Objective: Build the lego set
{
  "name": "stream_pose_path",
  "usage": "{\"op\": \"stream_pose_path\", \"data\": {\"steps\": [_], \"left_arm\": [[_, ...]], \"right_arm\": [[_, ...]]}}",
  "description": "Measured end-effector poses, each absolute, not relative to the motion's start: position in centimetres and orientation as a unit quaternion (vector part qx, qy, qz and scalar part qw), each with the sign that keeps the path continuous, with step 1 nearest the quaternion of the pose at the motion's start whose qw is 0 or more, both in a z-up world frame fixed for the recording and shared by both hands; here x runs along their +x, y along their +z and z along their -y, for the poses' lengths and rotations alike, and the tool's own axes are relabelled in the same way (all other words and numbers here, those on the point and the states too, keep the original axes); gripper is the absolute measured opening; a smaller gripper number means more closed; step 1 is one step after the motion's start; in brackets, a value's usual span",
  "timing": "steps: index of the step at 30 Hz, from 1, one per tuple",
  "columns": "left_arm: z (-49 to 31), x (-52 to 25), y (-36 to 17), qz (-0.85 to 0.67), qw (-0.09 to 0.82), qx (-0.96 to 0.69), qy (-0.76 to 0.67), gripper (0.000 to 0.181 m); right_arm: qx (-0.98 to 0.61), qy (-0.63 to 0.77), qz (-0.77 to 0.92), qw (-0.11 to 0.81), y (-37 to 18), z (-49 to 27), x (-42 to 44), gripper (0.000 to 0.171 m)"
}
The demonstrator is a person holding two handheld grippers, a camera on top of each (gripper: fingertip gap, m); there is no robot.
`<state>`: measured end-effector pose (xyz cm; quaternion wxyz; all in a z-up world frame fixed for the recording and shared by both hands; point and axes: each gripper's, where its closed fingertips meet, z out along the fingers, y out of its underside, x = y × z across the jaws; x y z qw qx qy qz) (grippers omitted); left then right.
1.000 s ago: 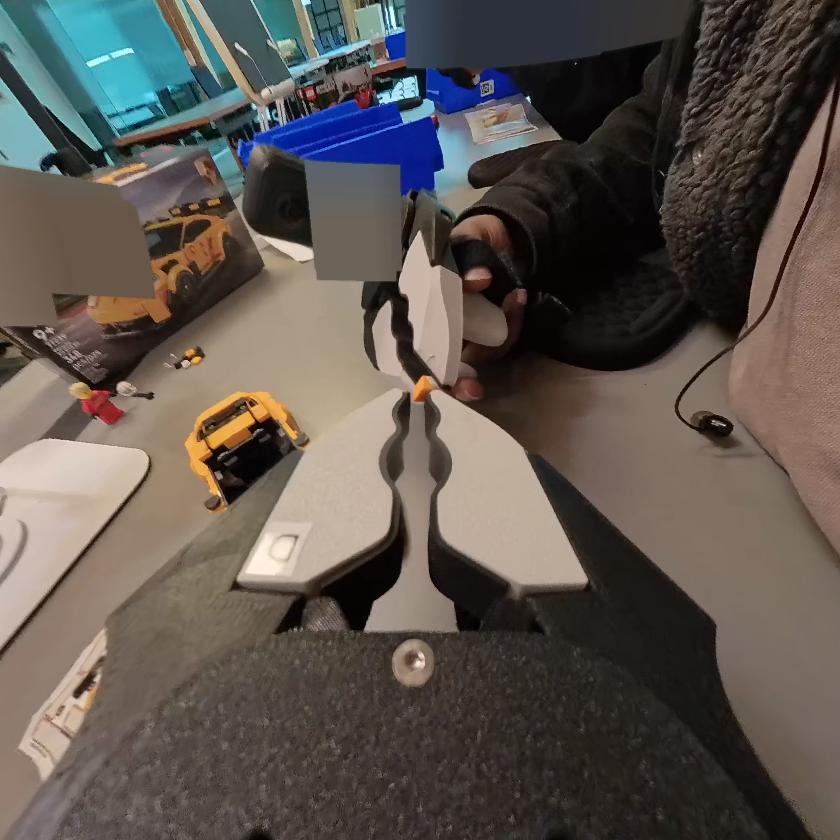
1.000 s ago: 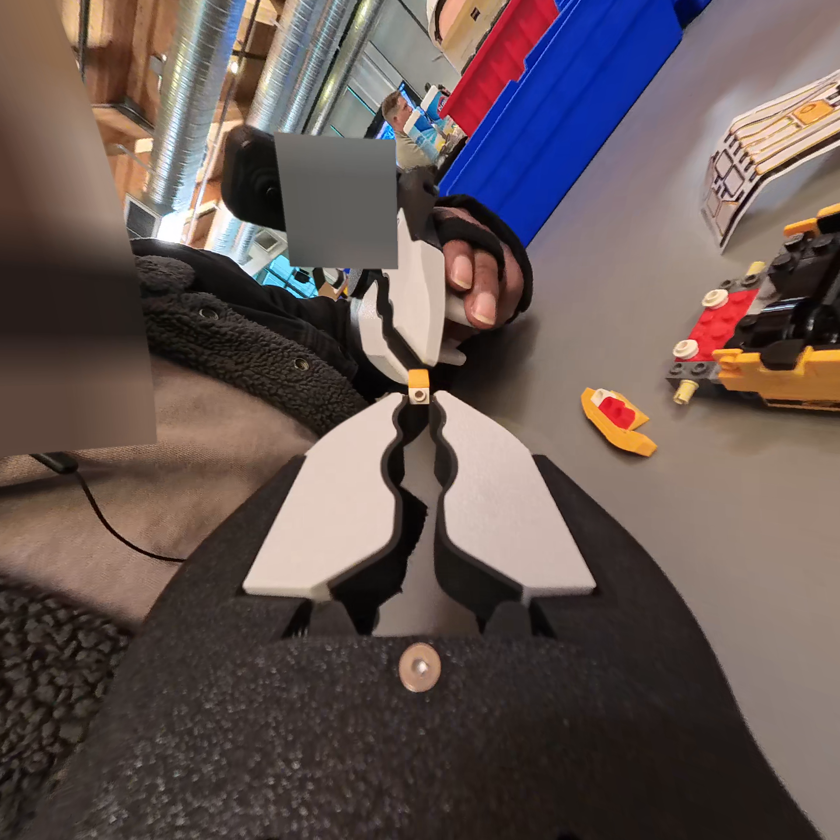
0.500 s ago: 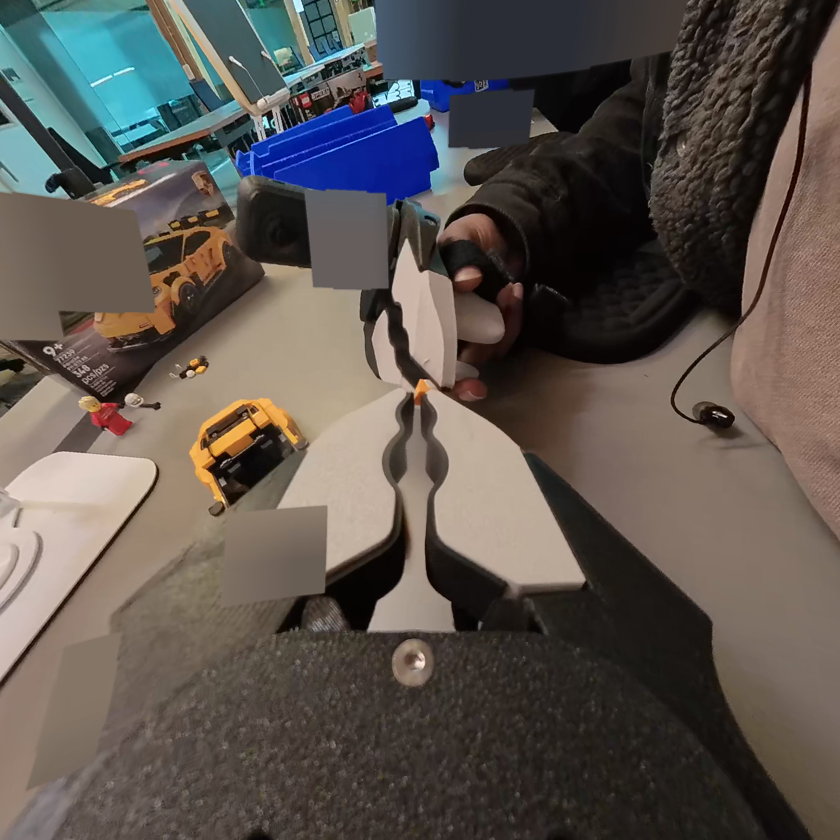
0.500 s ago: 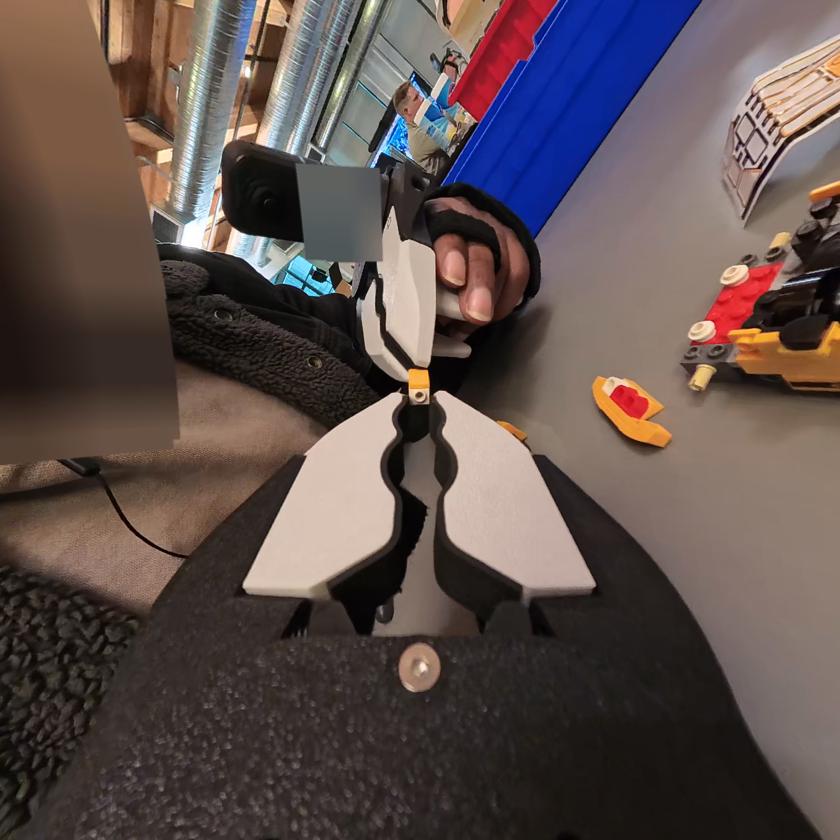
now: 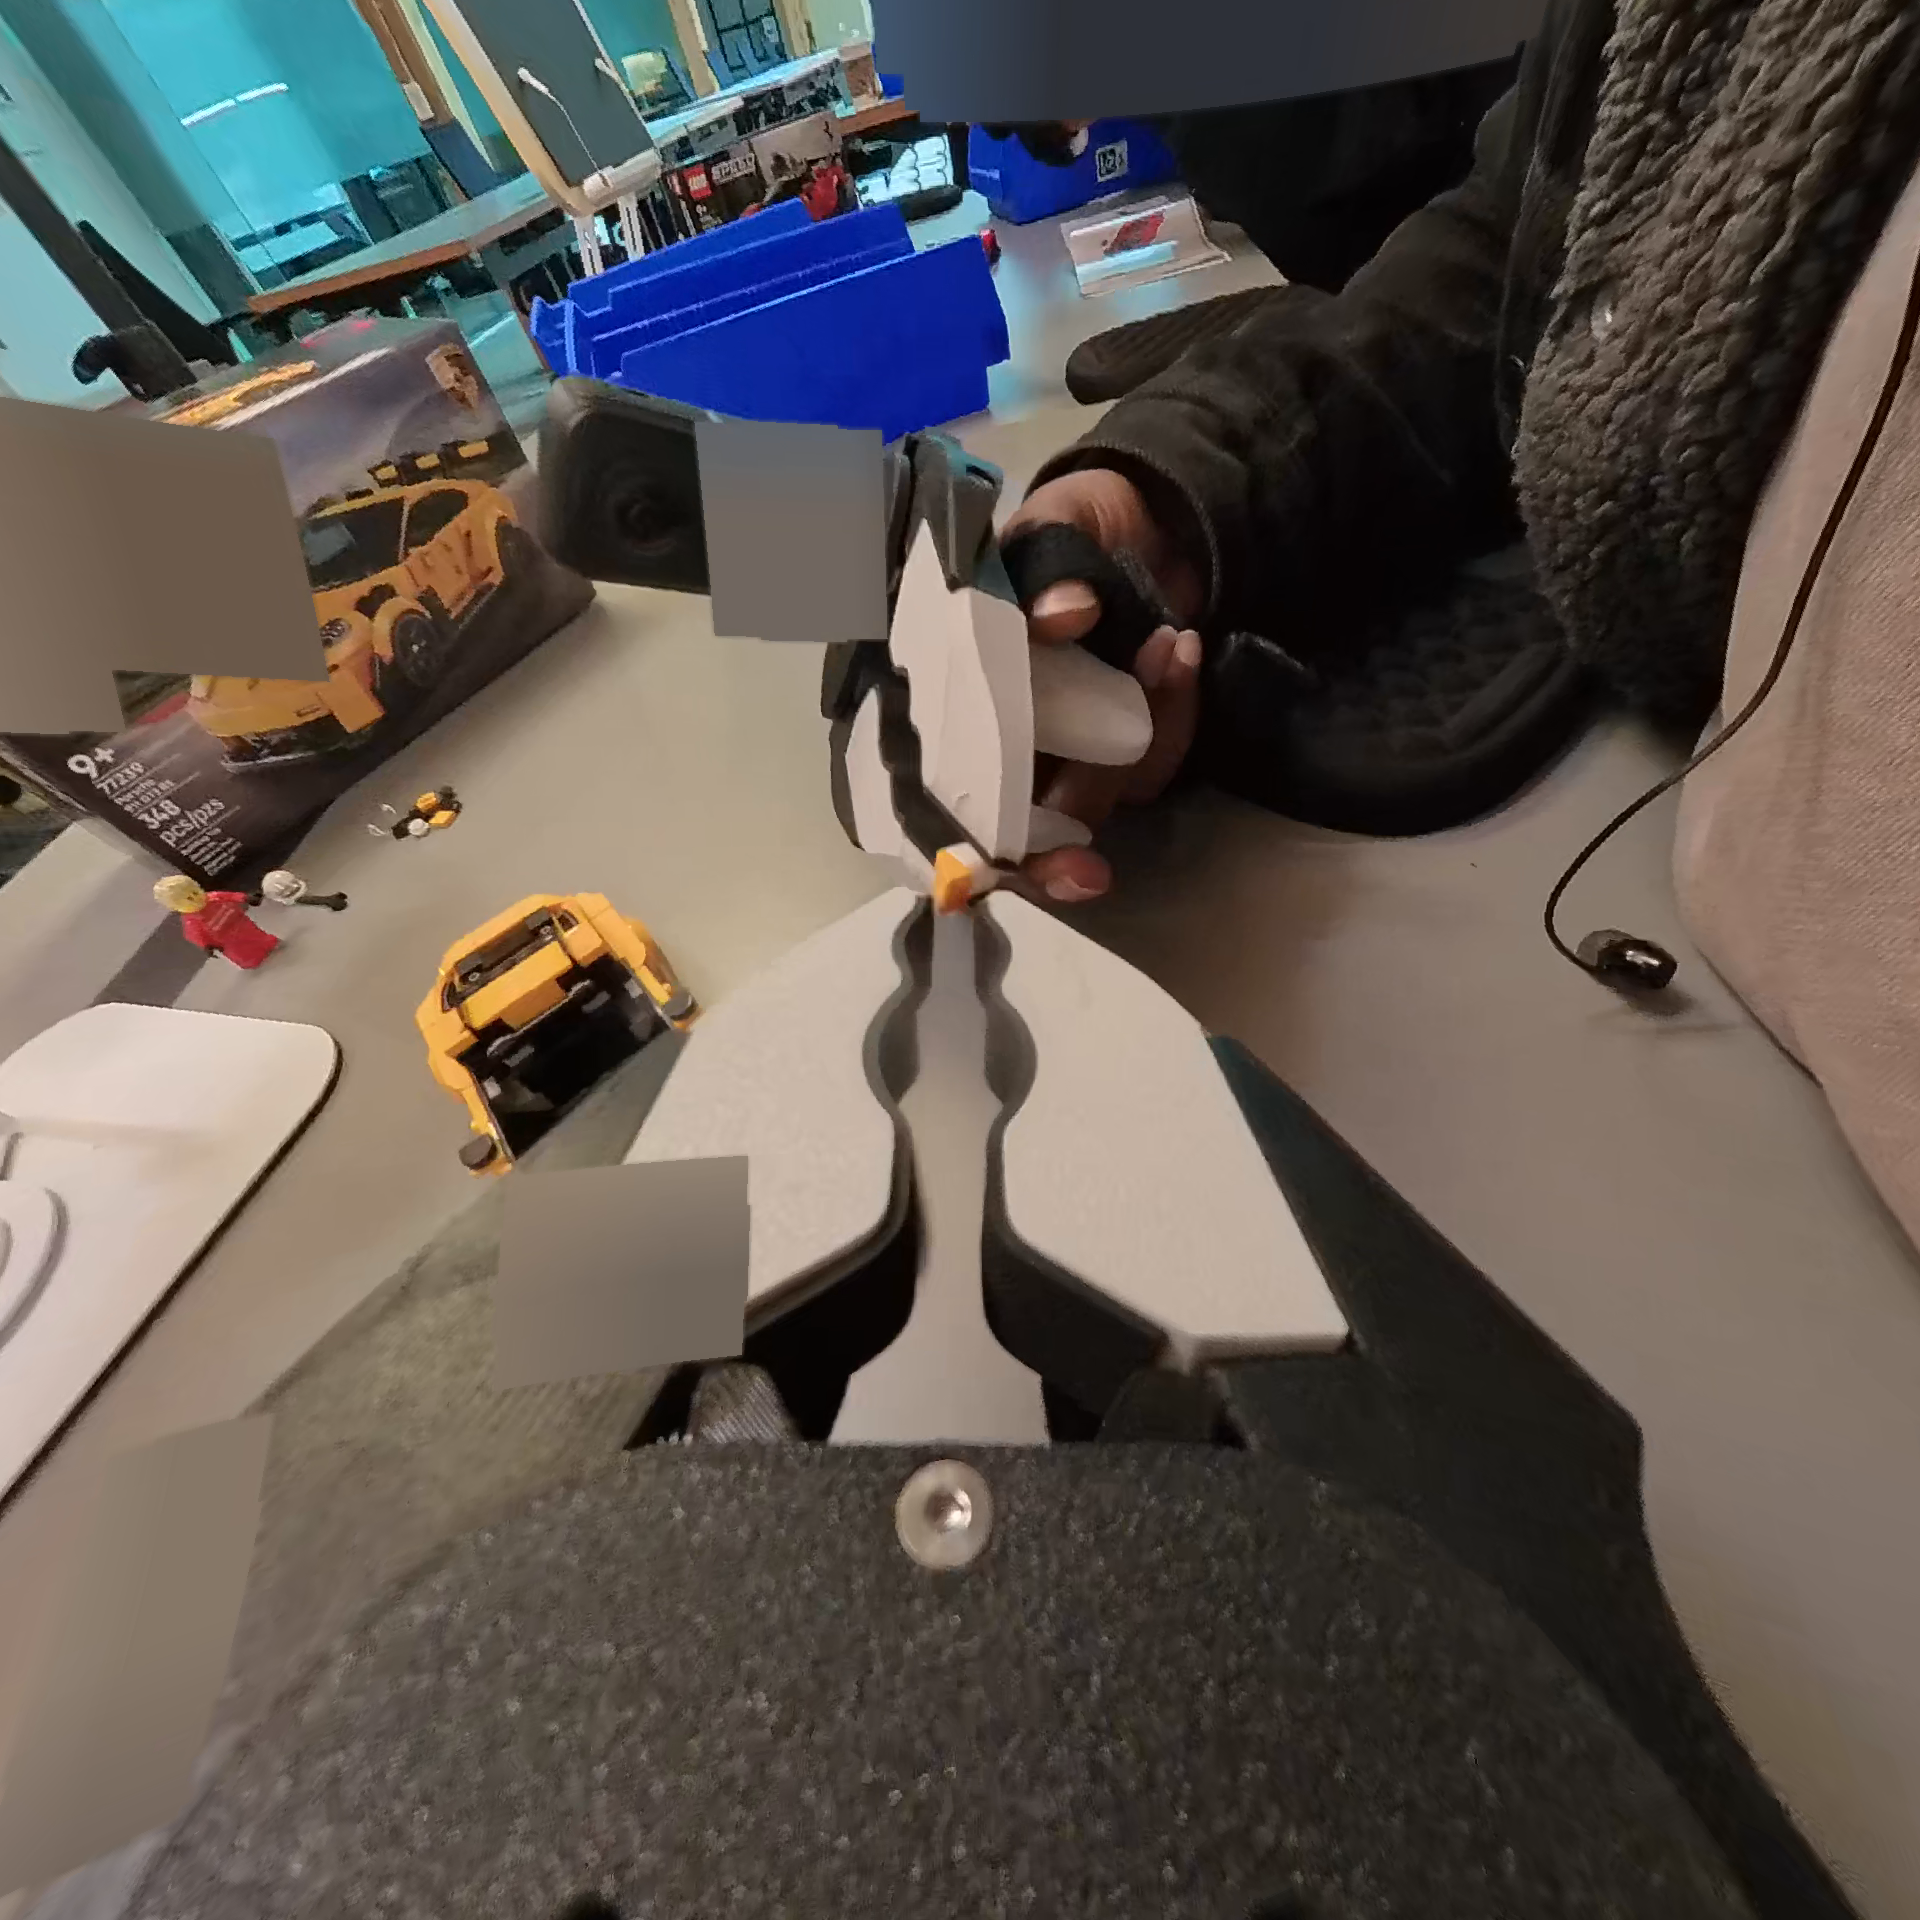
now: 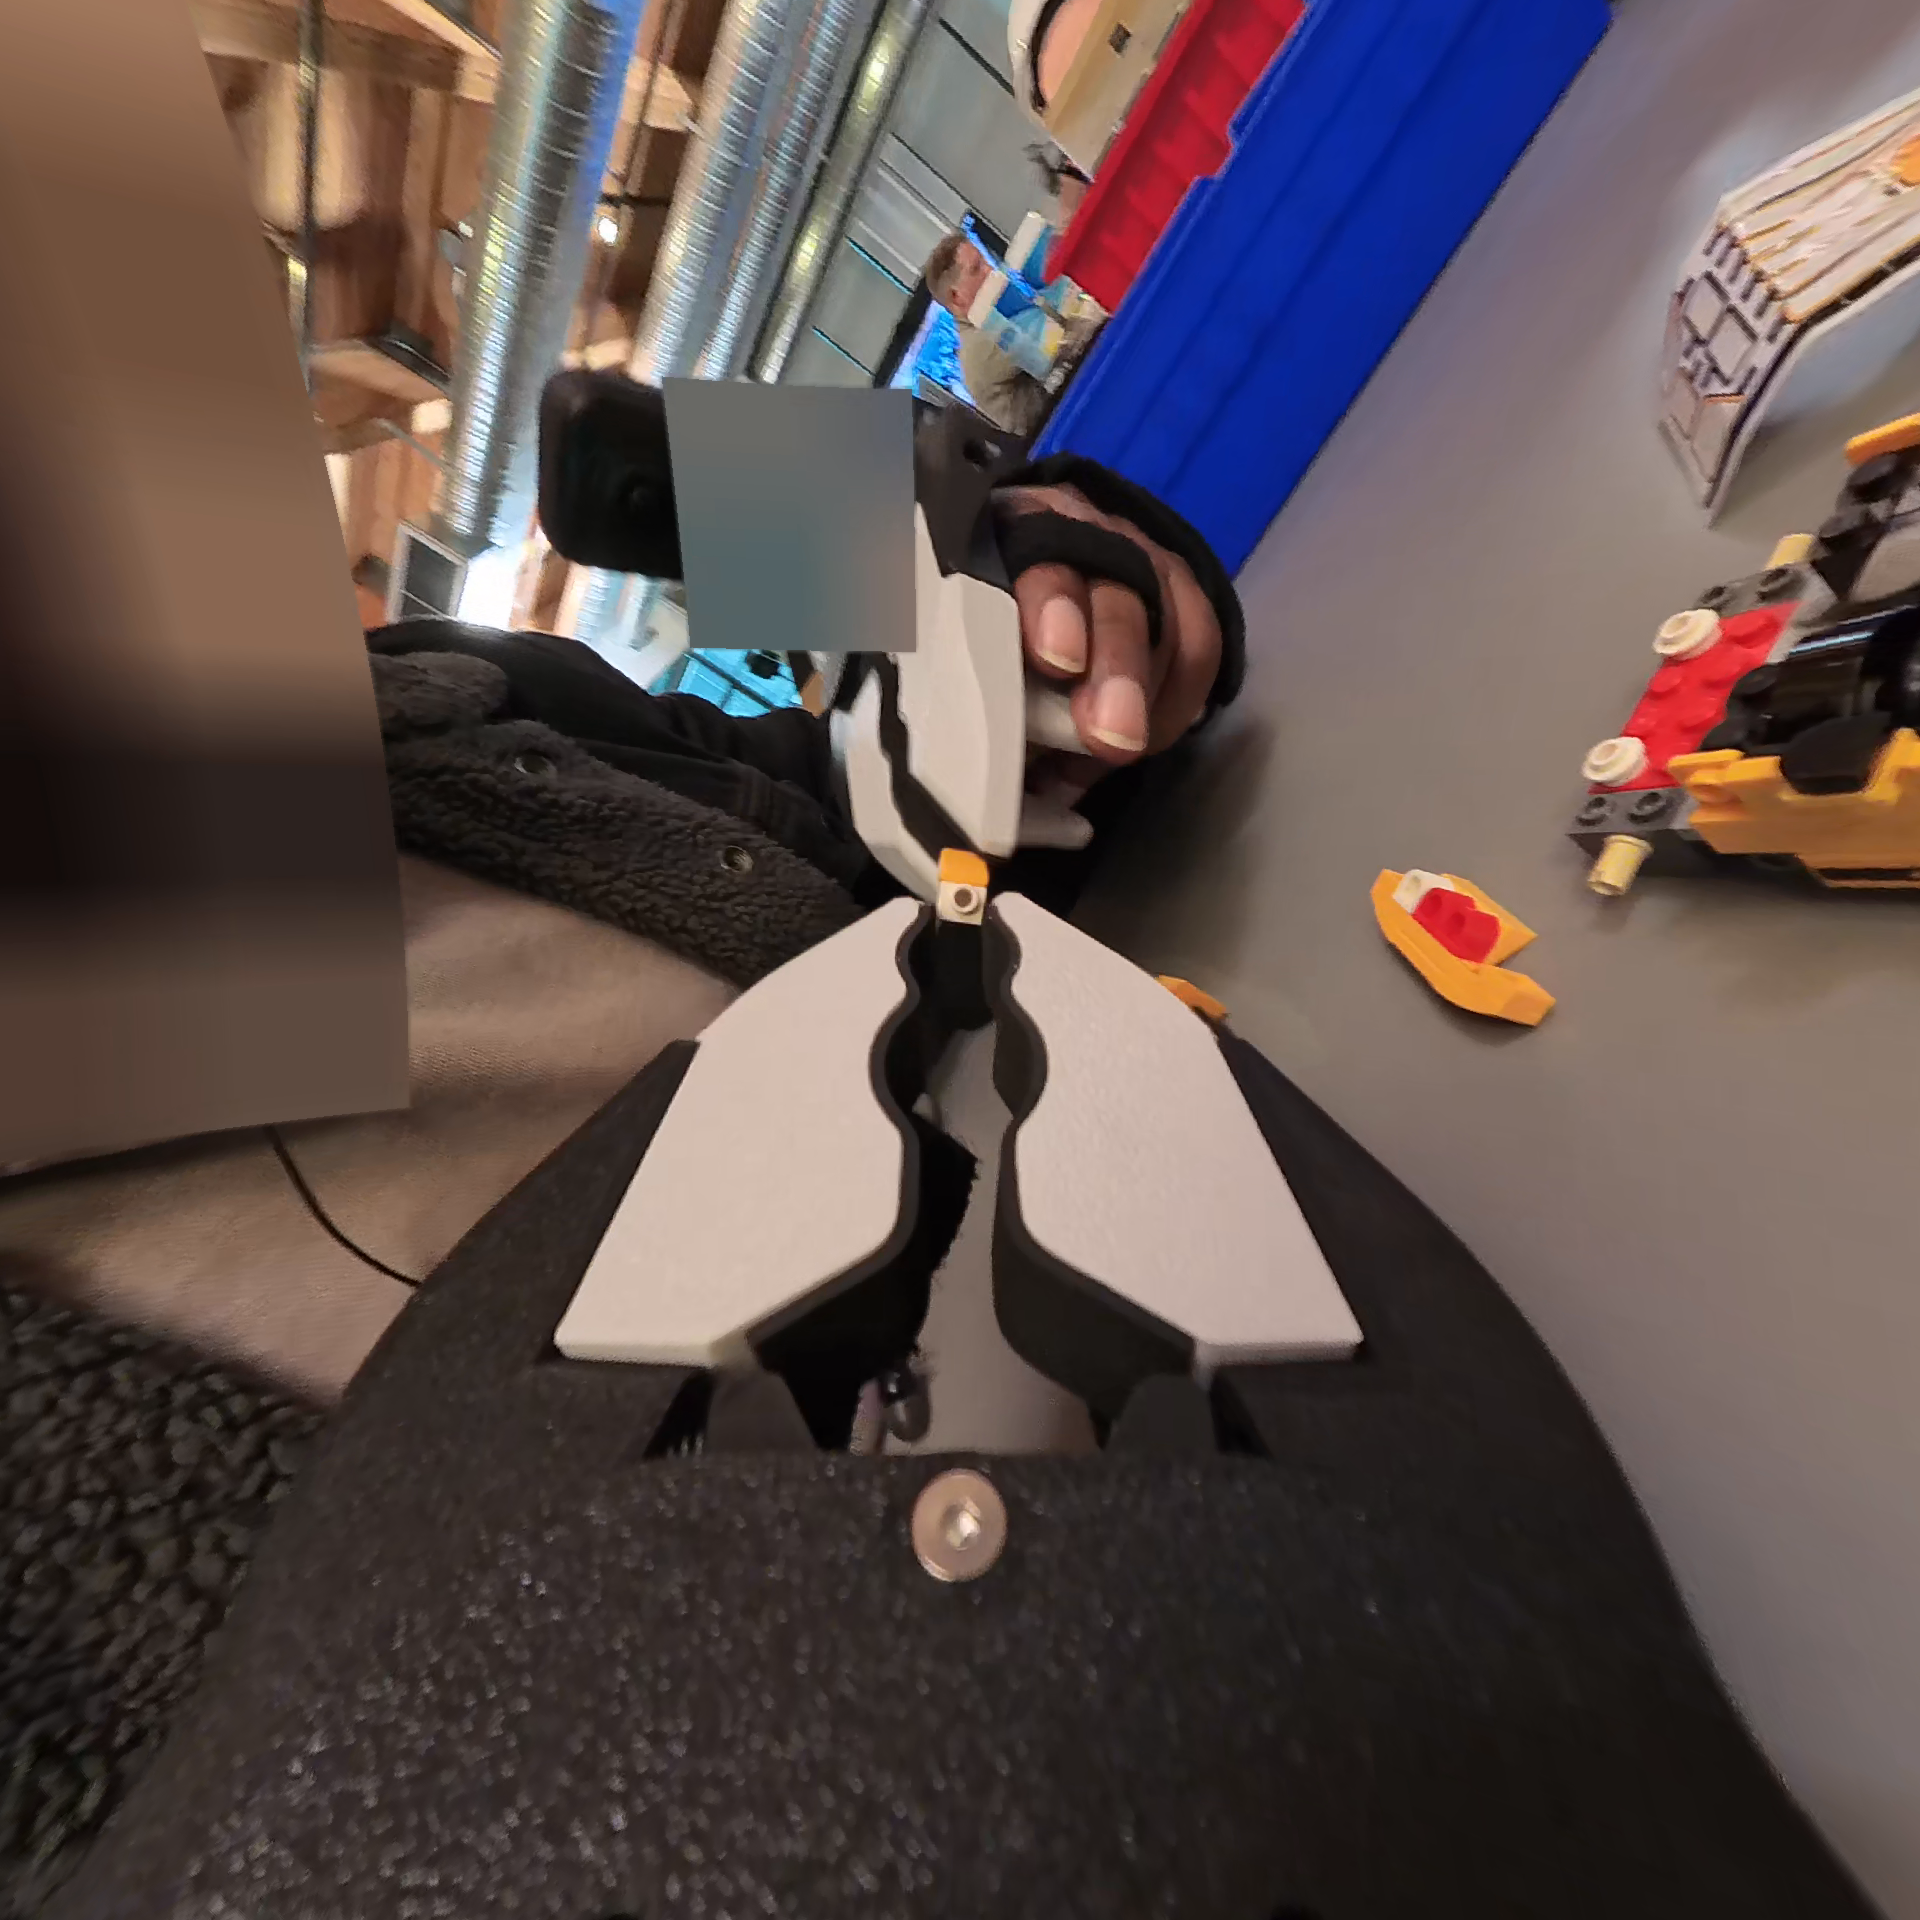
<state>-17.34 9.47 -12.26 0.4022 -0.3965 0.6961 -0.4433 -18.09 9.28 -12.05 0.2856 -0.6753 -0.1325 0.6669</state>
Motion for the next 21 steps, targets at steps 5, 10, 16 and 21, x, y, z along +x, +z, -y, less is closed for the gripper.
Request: {"op": "stream_pose_path", "data": {"steps": [5, 10, 16, 21], "left_arm": [[-9.1, -17.1, -12.1, -0.701, 0.419, -0.386, -0.430, 0.010], [-9.2, -17.2, -12.4, -0.711, 0.419, -0.387, -0.411, 0.008], [-9.2, -17.6, -13.0, -0.720, 0.363, -0.413, -0.424, 0.006], [-8.9, -18.6, -15.6, -0.736, 0.180, -0.494, -0.427, 0.005]], "right_arm": [[-0.672, 0.670, 0.134, 0.284, -11.9, -9.1, -18.2, 0.008], [-0.676, 0.669, 0.131, 0.280, -12.1, -9.1, -18.2, 0.008], [-0.686, 0.657, 0.131, 0.284, -12.4, -9.3, -18.1, 0.011], [-0.720, 0.582, 0.183, 0.332, -12.9, -9.6, -17.2, 0.015]]}}
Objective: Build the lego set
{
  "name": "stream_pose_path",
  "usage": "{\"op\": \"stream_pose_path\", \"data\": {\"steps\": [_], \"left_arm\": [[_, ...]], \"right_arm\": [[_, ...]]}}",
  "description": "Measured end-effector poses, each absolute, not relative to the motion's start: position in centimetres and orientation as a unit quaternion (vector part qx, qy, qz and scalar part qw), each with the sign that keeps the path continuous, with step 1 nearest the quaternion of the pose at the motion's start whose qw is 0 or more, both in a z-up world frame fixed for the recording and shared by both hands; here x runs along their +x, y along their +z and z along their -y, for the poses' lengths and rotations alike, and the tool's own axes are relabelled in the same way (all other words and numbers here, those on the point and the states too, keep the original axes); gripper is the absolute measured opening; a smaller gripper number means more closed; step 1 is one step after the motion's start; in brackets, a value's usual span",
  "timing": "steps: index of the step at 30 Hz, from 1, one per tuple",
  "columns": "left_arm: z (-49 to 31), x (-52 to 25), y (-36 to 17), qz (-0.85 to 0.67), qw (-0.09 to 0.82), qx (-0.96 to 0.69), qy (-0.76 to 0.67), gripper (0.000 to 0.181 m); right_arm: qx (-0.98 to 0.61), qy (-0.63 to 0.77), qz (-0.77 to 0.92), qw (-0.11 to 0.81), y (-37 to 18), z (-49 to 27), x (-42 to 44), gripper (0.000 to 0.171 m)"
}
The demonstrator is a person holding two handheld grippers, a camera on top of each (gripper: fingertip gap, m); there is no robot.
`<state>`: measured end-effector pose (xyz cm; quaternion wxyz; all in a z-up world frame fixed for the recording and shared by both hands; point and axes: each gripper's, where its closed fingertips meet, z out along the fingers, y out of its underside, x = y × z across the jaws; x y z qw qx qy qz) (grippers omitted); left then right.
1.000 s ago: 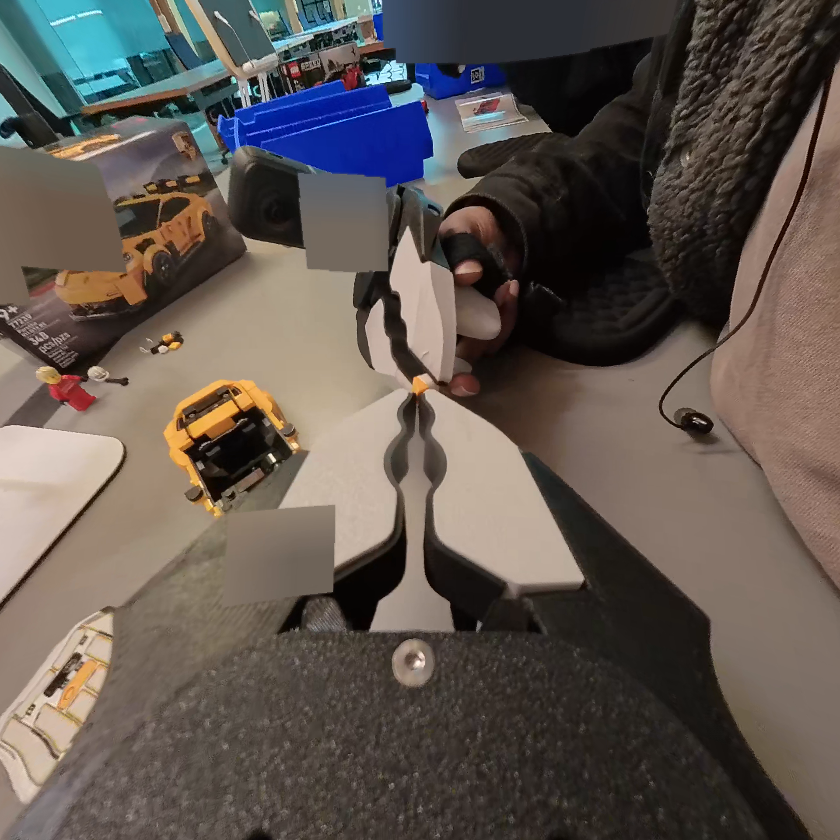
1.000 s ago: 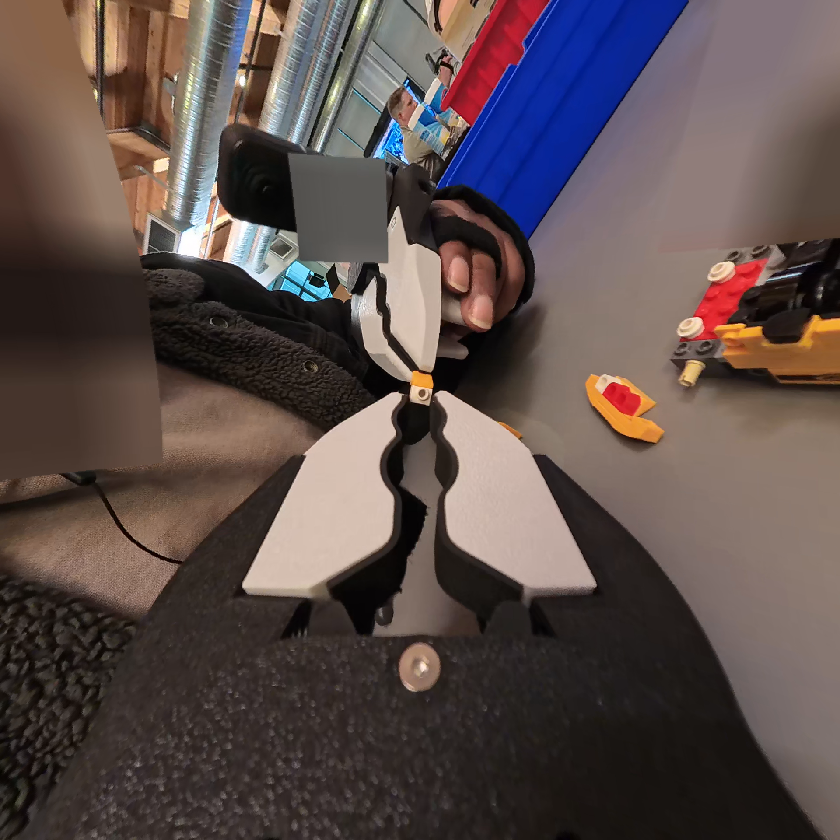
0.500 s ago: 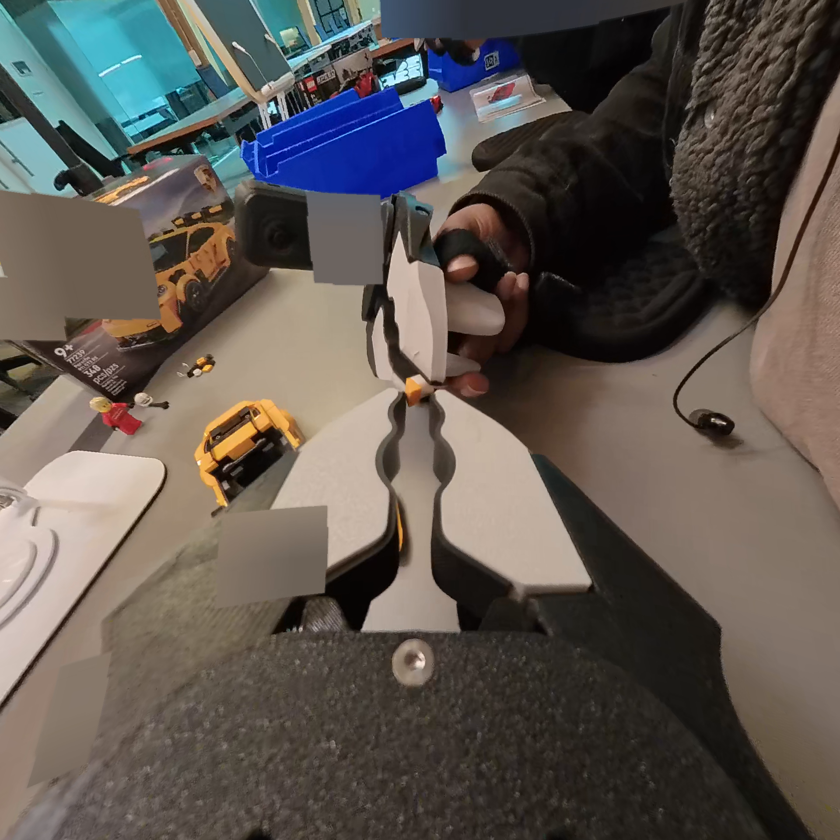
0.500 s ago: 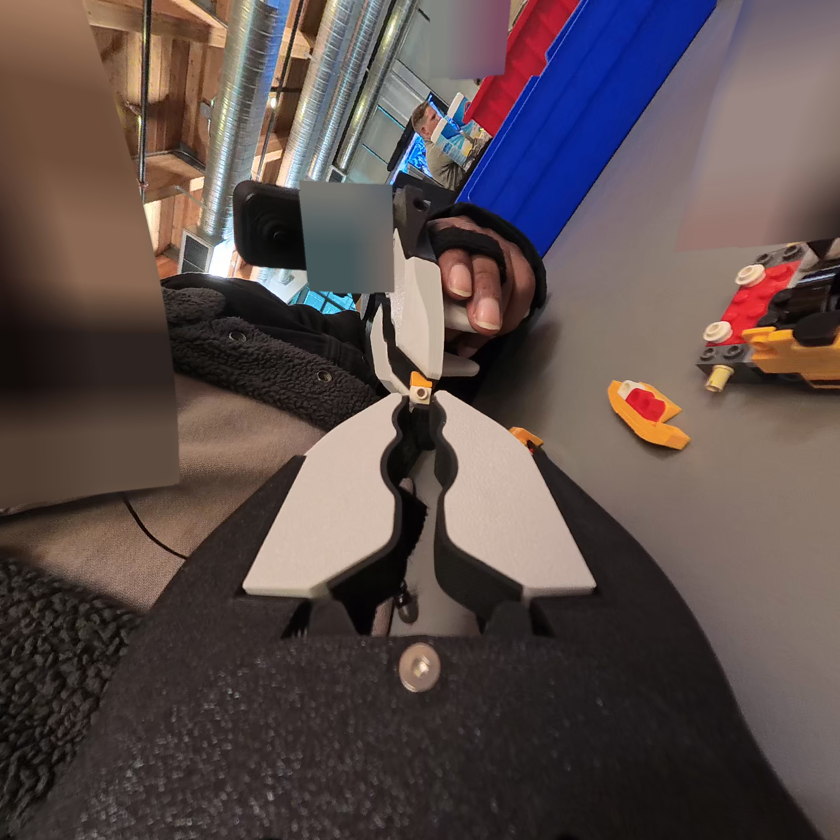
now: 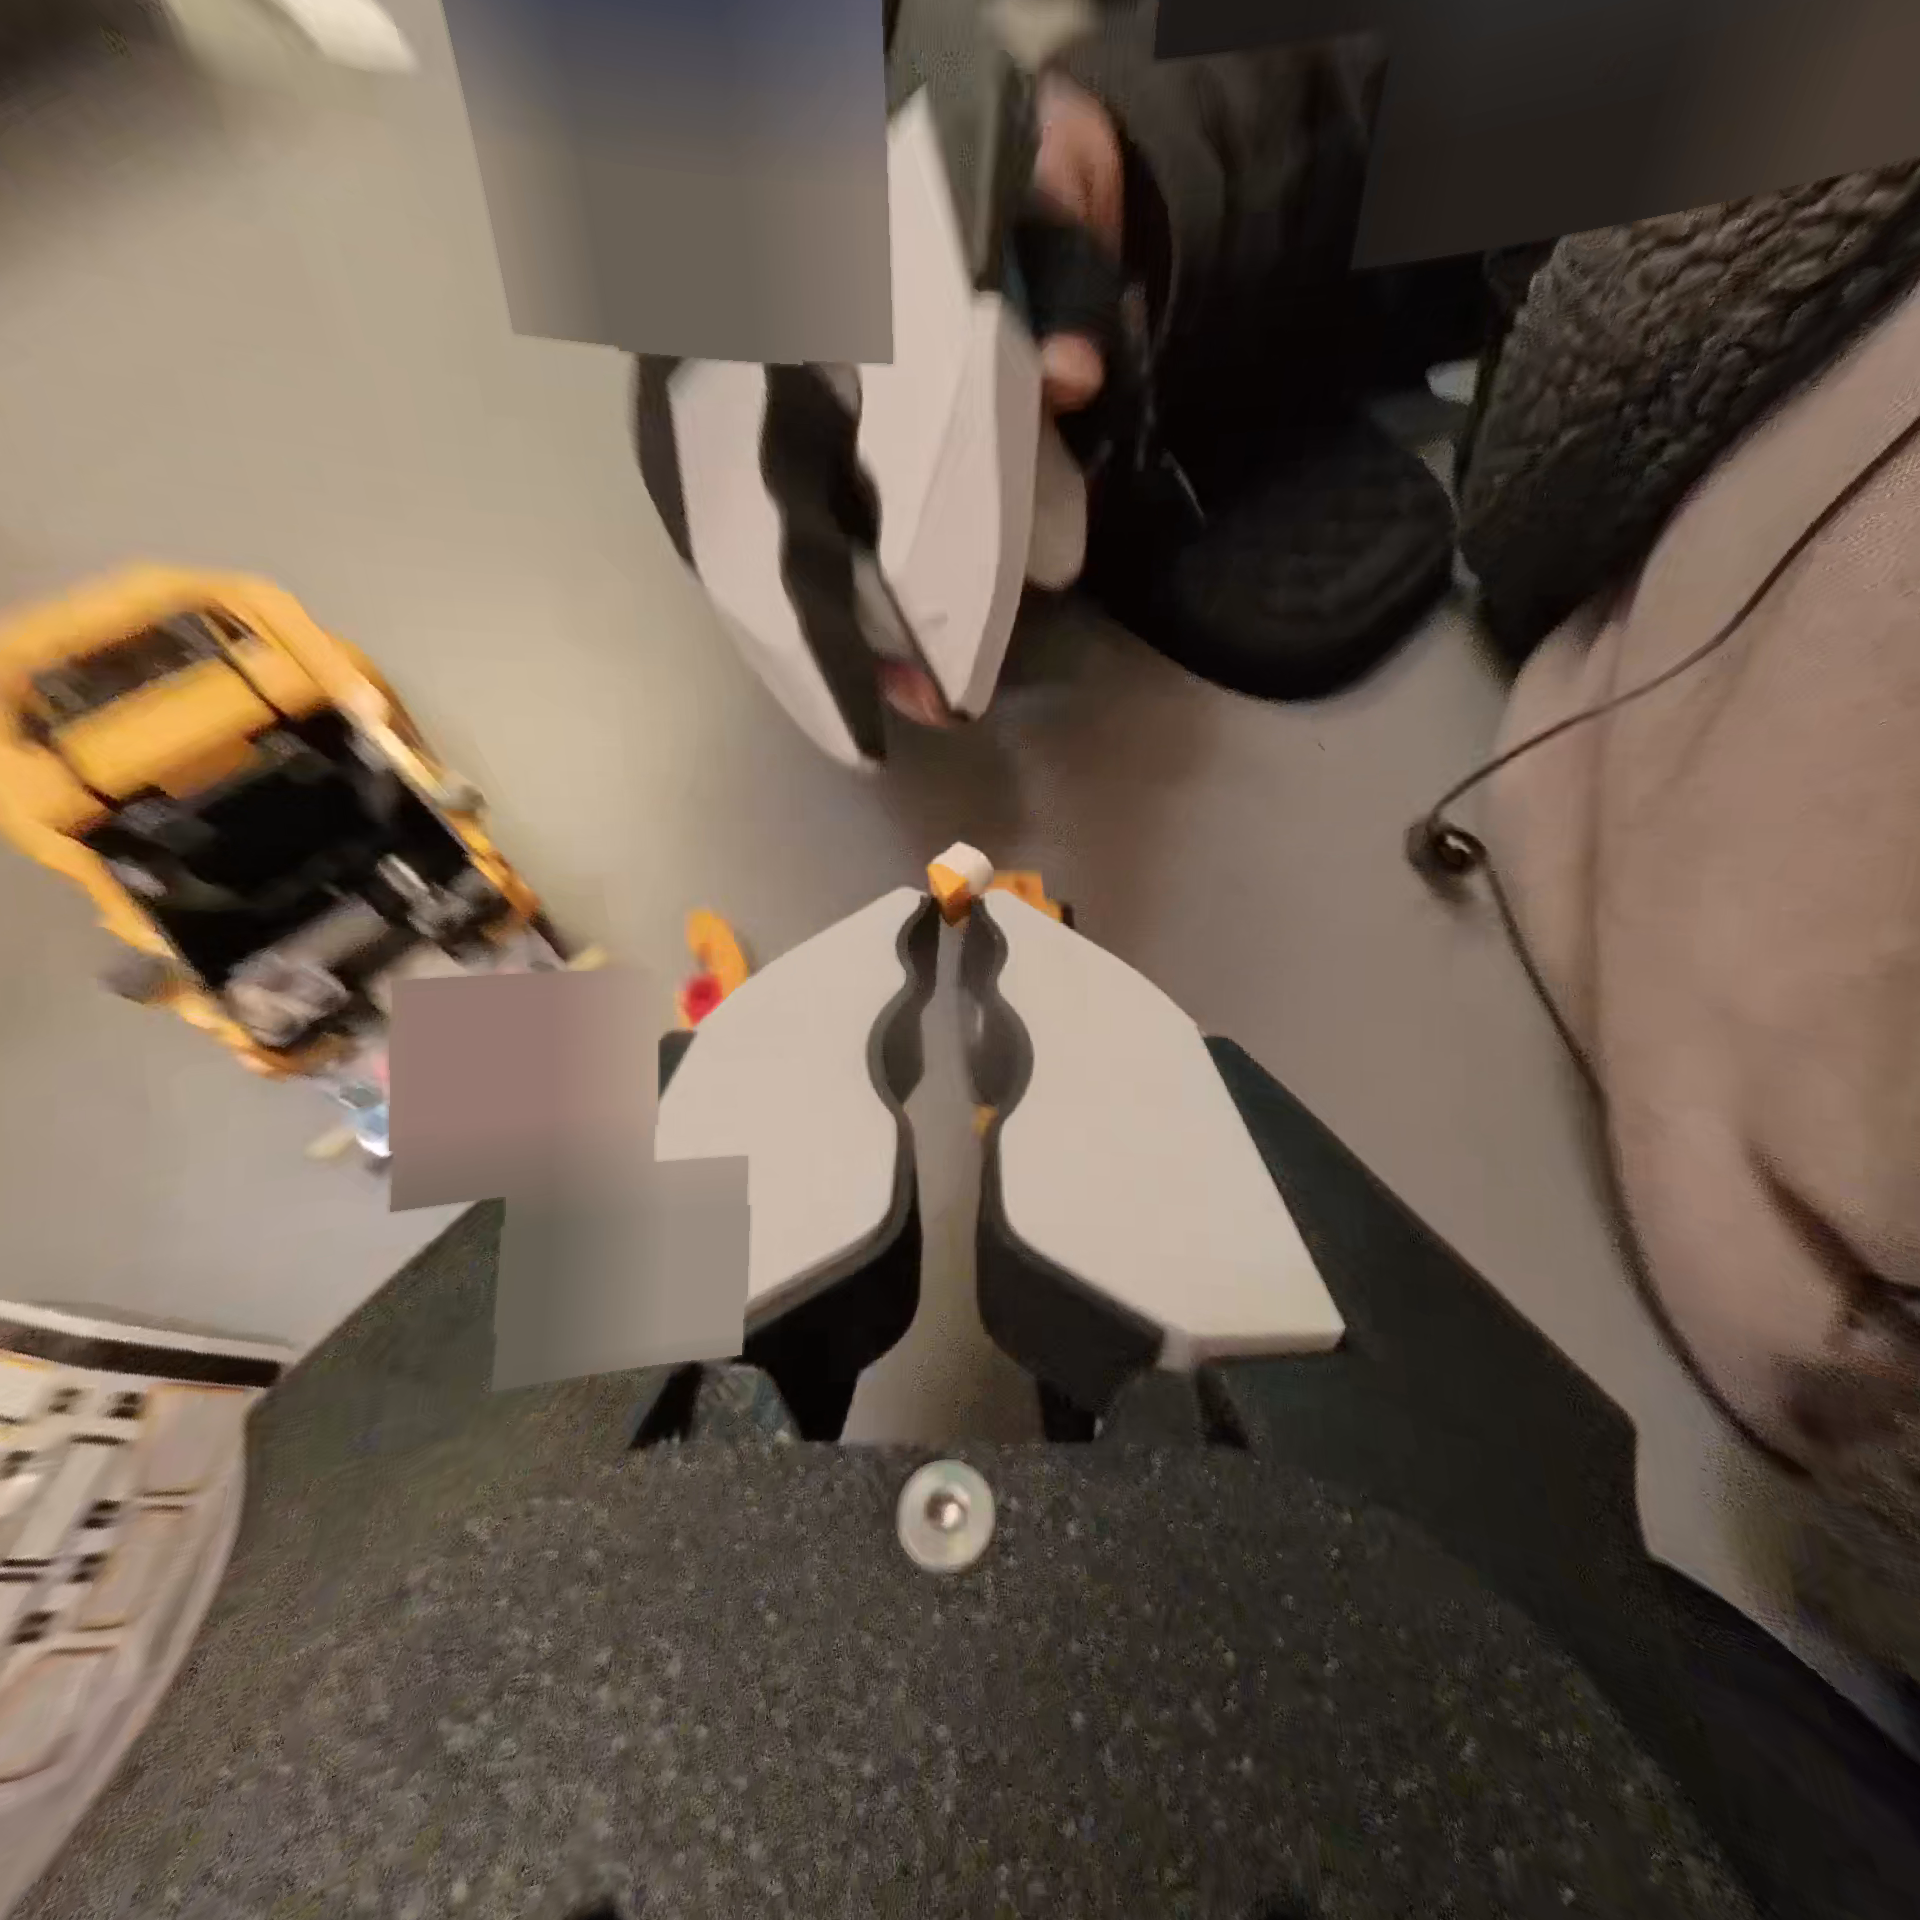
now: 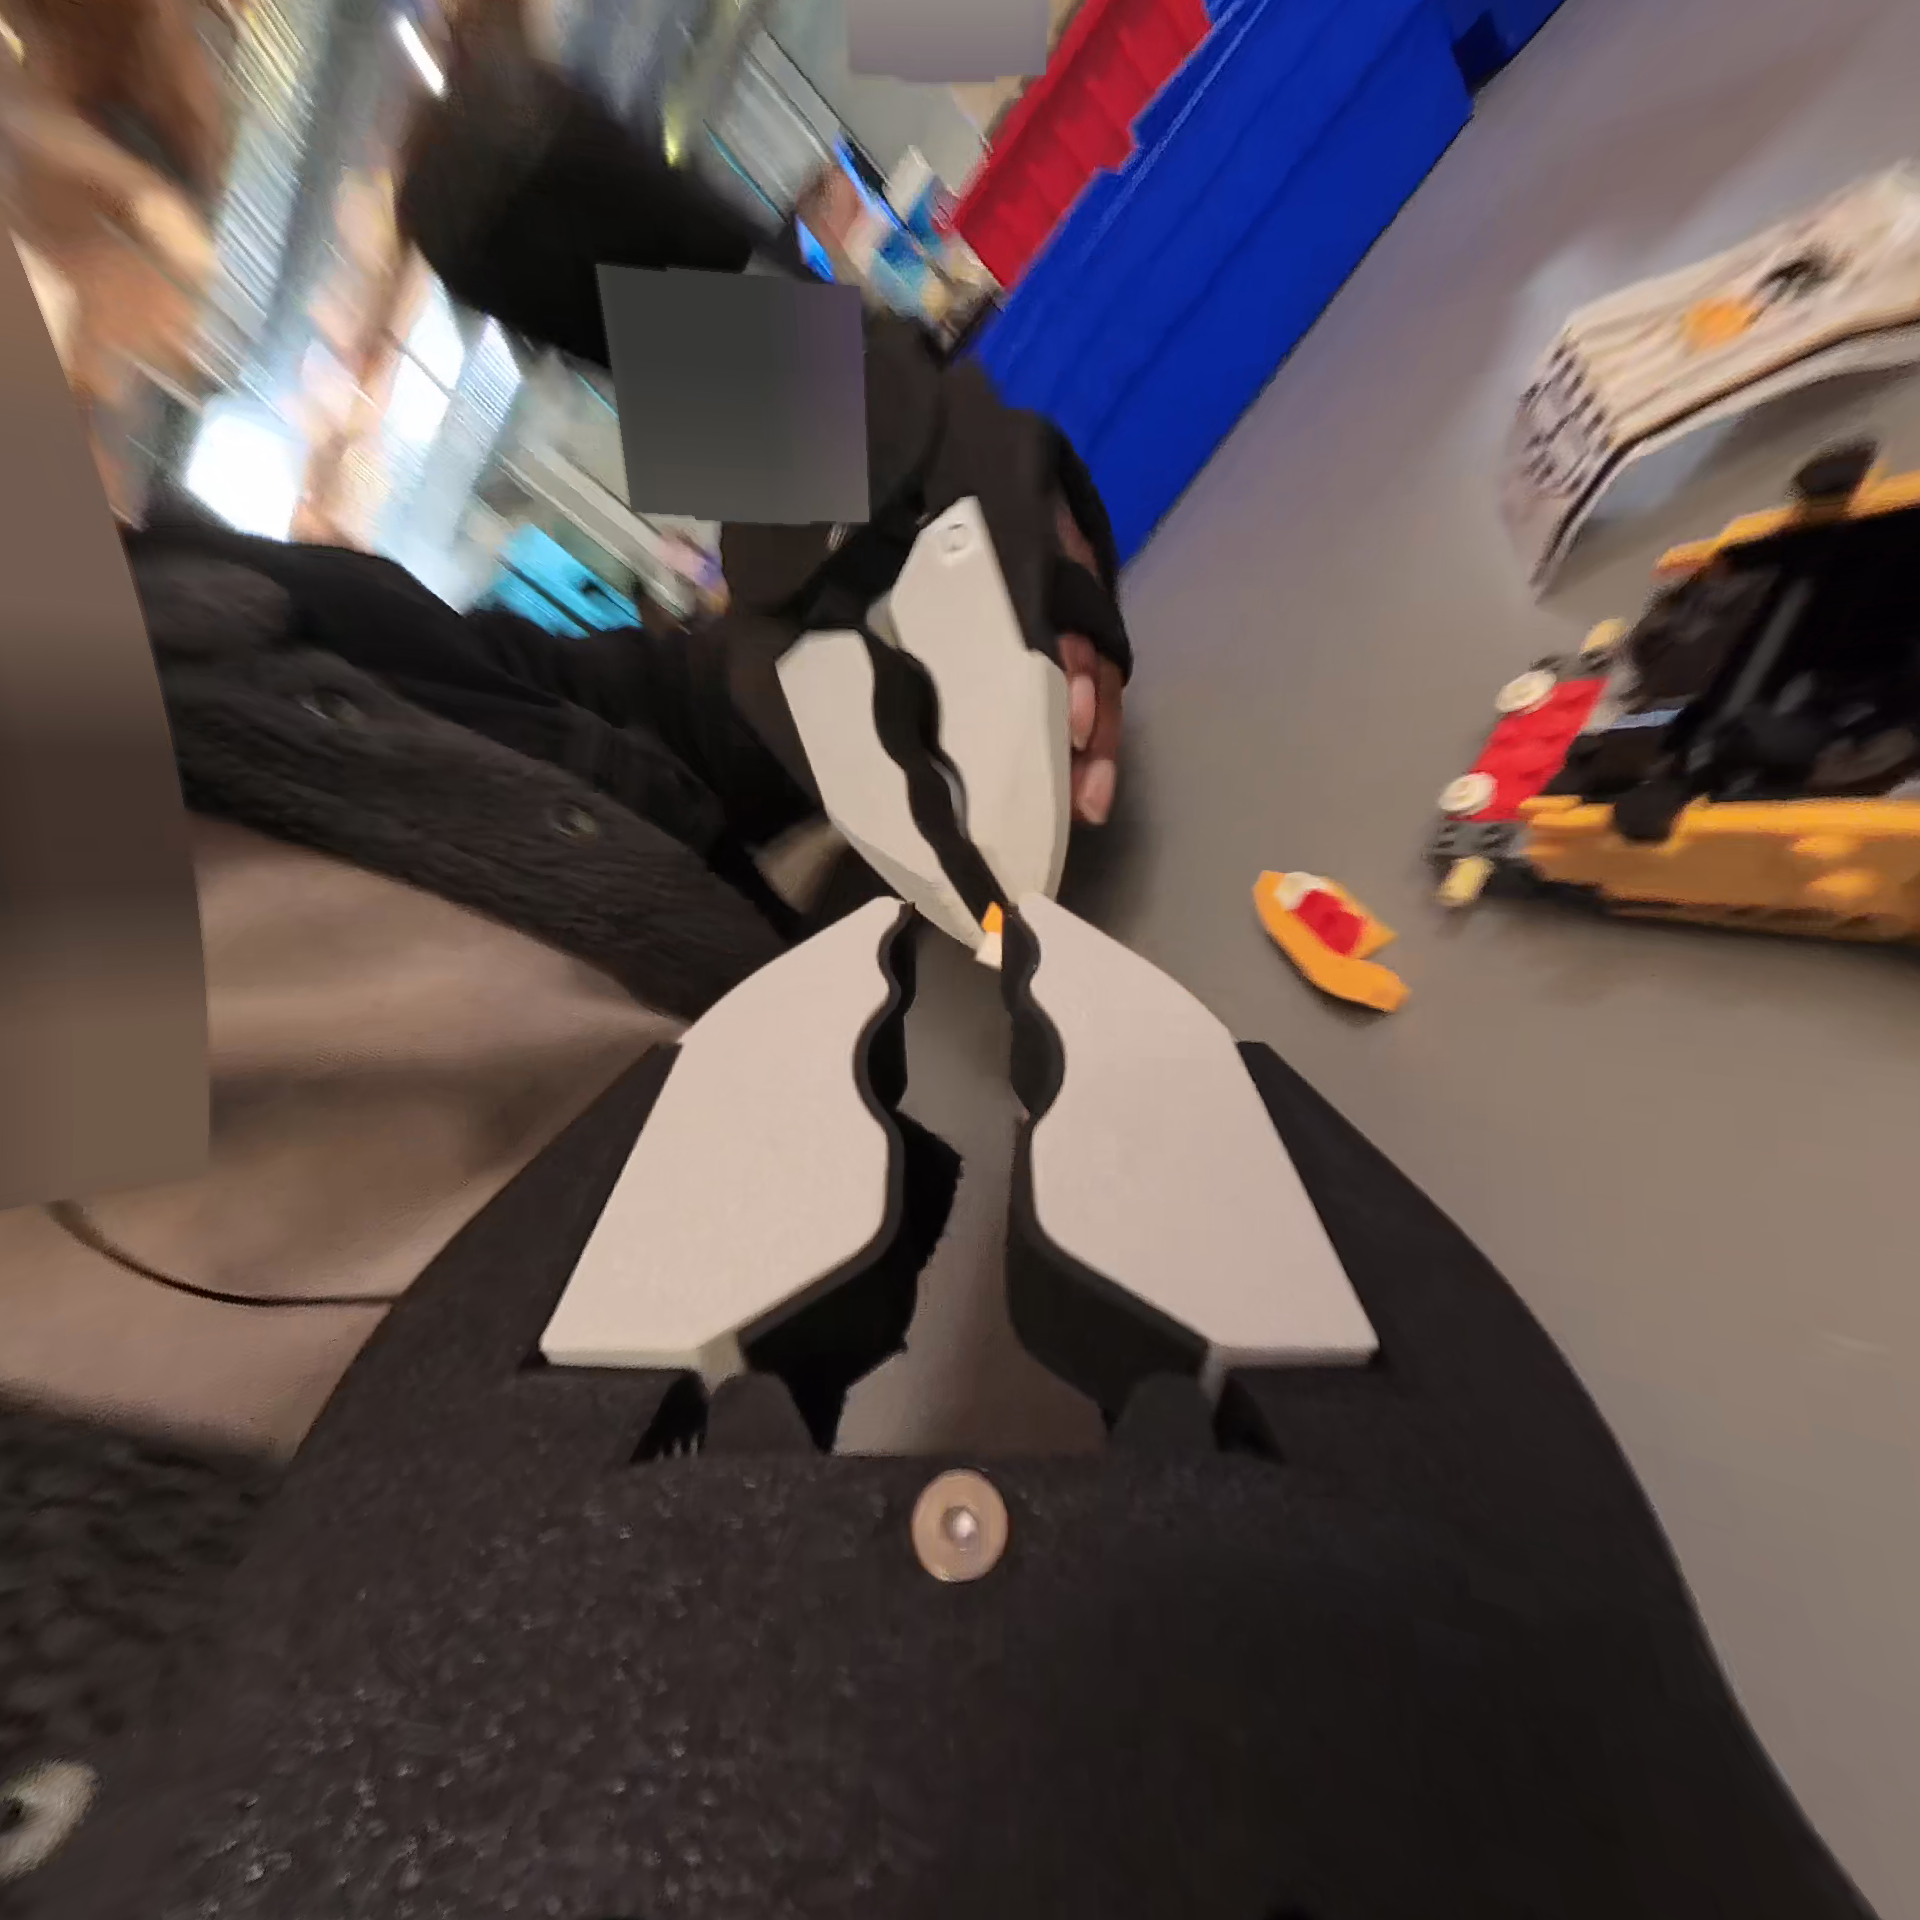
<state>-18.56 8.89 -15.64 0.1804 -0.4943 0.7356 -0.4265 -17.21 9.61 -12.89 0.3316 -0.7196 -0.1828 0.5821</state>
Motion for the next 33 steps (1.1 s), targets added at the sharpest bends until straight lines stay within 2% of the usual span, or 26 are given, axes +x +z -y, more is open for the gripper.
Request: {"op": "stream_pose_path", "data": {"steps": [3, 7, 12, 18, 24, 31, 33], "left_arm": [[-8.3, -19.5, -17.4, -0.750, 0.056, -0.527, -0.396, 0.005], [-8.1, -19.7, -18.4, -0.765, -0.030, -0.534, -0.358, 0.005], [-7.9, -19.5, -18.9, -0.780, -0.105, -0.524, -0.325, 0.005], [-8.0, -19.2, -19.4, -0.792, -0.144, -0.516, -0.292, 0.006], [-7.7, -19.2, -19.4, -0.798, -0.161, -0.509, -0.280, 0.006], [-7.5, -19.3, -19.5, -0.801, -0.156, -0.509, -0.274, 0.006], [-7.5, -19.4, -19.4, -0.799, -0.153, -0.512, -0.275, 0.005]], "right_arm": [[-0.754, 0.474, 0.273, 0.363, -14.4, -9.2, -17.0, 0.015], [-0.772, 0.378, 0.361, 0.361, -16.4, -8.2, -17.6, 0.015], [-0.788, 0.346, 0.371, 0.349, -17.3, -8.3, -17.5, 0.011], [-0.789, 0.295, 0.418, 0.340, -18.1, -7.8, -16.7, 0.011], [-0.771, 0.215, 0.504, 0.324, -19.7, -6.5, -17.2, 0.033], [-0.785, 0.181, 0.503, 0.313, -20.6, -6.6, -18.4, 0.044], [-0.797, 0.175, 0.482, 0.319, -20.6, -7.0, -18.8, 0.042]]}}
